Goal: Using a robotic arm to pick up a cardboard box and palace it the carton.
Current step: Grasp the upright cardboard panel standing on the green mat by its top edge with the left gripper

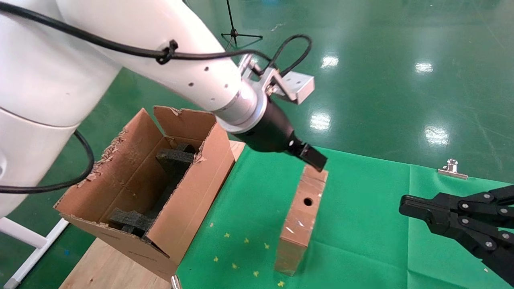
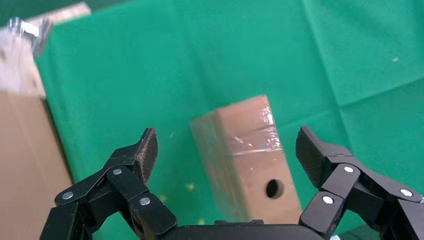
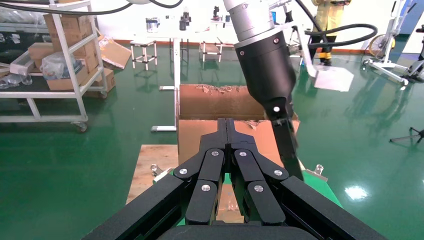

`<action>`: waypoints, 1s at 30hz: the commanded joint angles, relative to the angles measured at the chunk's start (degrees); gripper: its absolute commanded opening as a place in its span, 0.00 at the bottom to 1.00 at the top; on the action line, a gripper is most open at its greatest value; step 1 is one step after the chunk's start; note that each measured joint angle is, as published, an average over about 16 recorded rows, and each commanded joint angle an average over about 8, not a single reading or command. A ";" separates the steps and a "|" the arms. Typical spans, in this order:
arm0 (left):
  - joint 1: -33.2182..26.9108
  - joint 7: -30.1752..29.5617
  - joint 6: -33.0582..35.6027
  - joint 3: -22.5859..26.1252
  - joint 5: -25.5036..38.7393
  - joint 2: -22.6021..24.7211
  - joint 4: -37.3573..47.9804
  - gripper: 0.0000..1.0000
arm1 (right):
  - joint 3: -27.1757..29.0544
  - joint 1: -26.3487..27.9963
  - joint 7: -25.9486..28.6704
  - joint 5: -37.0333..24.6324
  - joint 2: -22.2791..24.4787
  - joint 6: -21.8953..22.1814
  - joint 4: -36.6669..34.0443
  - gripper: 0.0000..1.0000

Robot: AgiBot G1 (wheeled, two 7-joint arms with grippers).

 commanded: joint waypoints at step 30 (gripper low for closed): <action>1.25 -2.25 -0.66 11.22 -2.22 2.90 -0.21 1.00 | -0.05 0.01 -0.03 0.04 0.02 0.02 0.00 0.05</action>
